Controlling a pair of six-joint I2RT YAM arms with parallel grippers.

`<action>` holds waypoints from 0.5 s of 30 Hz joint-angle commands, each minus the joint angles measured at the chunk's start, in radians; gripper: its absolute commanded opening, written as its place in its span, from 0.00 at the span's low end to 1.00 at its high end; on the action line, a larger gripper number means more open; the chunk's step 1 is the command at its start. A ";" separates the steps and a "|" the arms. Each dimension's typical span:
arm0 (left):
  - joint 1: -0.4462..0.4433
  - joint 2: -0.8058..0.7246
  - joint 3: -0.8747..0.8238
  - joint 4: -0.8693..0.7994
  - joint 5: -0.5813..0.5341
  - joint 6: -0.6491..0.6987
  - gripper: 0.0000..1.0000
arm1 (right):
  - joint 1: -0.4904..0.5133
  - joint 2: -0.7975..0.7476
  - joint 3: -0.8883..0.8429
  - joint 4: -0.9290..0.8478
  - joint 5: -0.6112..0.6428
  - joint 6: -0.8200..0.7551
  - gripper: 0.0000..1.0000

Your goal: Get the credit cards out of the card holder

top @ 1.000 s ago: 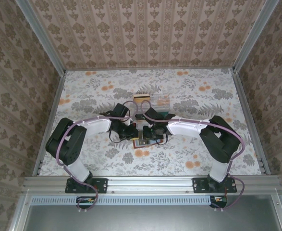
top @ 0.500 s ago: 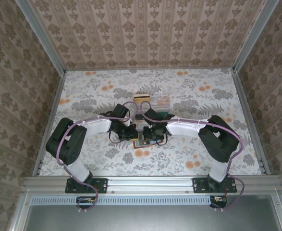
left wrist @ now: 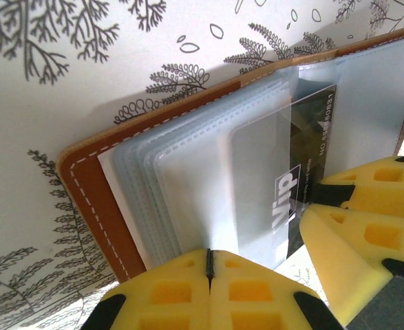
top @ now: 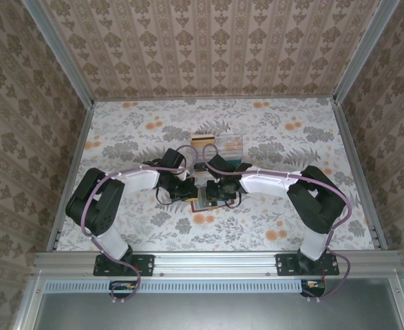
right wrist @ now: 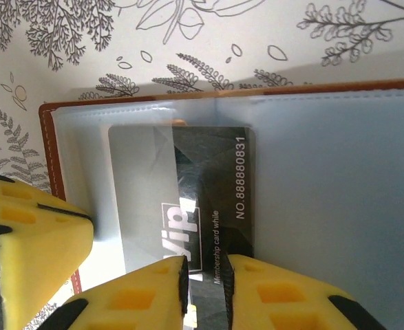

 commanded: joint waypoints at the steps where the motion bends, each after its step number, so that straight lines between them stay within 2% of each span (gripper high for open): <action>1: -0.003 0.038 -0.018 -0.059 -0.042 0.026 0.00 | -0.024 -0.028 -0.044 0.020 -0.031 0.027 0.27; 15: -0.006 0.044 -0.015 -0.061 -0.040 0.027 0.00 | -0.059 -0.094 -0.075 0.043 -0.061 0.015 0.28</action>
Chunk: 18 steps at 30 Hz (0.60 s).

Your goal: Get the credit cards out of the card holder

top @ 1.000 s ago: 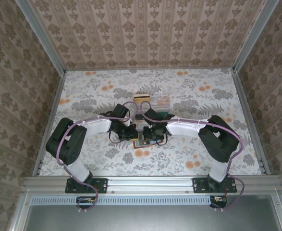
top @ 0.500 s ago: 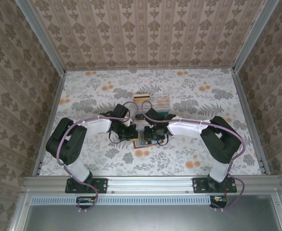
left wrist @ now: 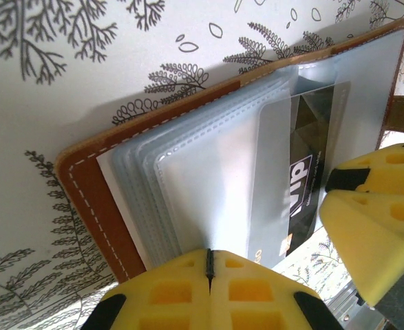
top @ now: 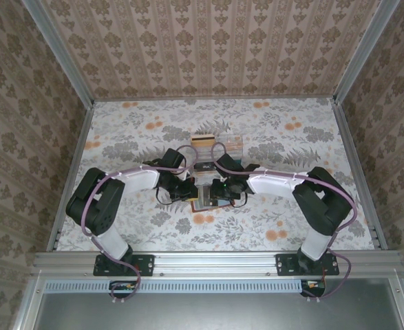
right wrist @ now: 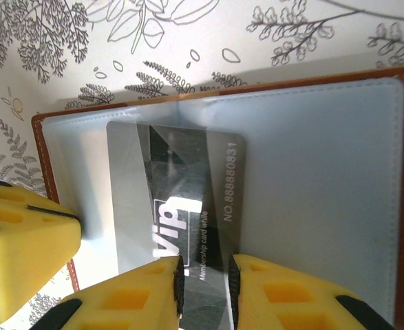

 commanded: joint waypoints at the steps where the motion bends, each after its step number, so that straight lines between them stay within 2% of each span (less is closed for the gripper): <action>1: -0.006 0.041 -0.017 -0.061 -0.045 0.026 0.00 | -0.012 -0.050 -0.004 -0.023 -0.001 -0.007 0.28; 18: -0.012 0.048 -0.010 -0.062 -0.042 0.029 0.00 | -0.041 0.020 -0.051 0.095 -0.125 0.033 0.29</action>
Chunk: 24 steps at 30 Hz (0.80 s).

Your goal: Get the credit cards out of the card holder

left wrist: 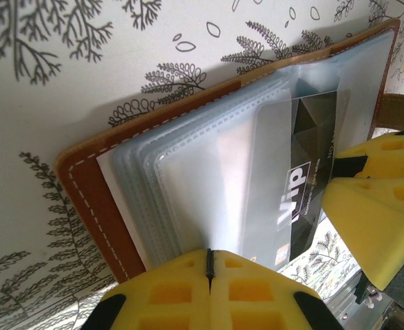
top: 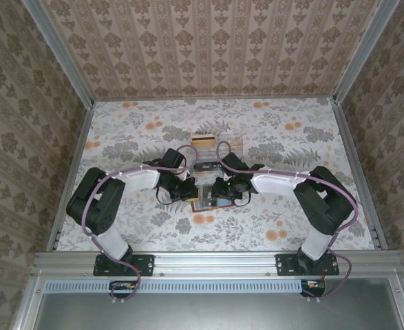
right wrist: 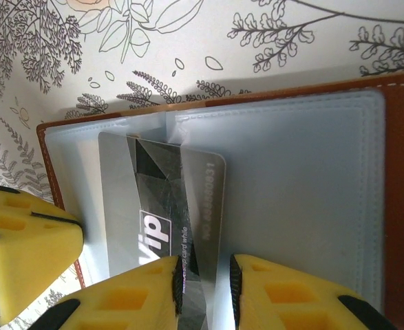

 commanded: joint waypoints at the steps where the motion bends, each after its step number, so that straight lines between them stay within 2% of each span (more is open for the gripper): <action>1: -0.011 0.045 -0.013 -0.061 -0.050 0.029 0.00 | -0.002 0.021 -0.003 0.022 -0.041 0.021 0.29; 24: -0.013 0.047 -0.009 -0.064 -0.045 0.036 0.00 | 0.040 0.036 0.119 -0.072 0.013 -0.019 0.32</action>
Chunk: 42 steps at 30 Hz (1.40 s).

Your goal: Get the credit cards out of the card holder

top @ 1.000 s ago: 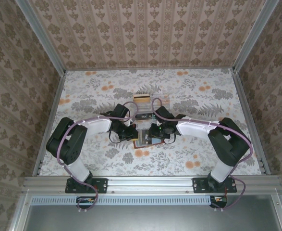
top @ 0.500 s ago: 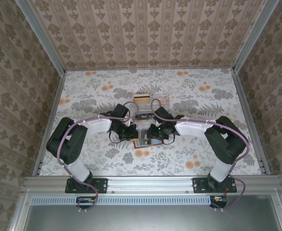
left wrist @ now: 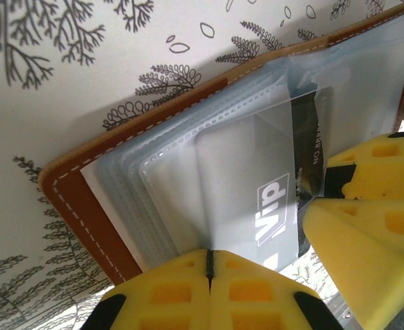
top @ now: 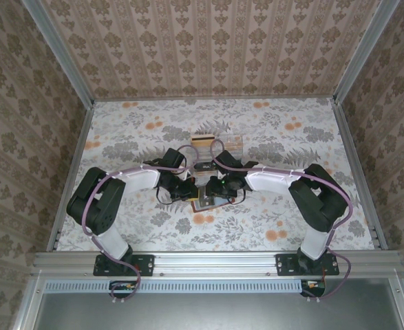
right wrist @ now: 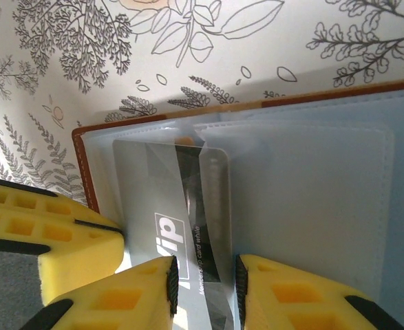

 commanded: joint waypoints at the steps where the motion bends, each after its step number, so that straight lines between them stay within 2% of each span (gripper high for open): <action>1: -0.012 0.044 -0.013 -0.063 -0.046 0.021 0.00 | 0.009 -0.016 0.034 -0.031 0.020 -0.011 0.32; 8: -0.012 0.043 -0.011 -0.080 -0.057 0.031 0.00 | 0.009 -0.057 0.052 -0.109 0.133 -0.047 0.32; 21: -0.014 0.043 -0.007 -0.090 -0.060 0.039 0.00 | 0.007 0.041 0.119 -0.095 0.073 -0.070 0.33; 42: -0.016 0.054 -0.009 -0.082 -0.058 0.038 0.00 | -0.013 0.041 -0.009 0.021 -0.025 0.015 0.27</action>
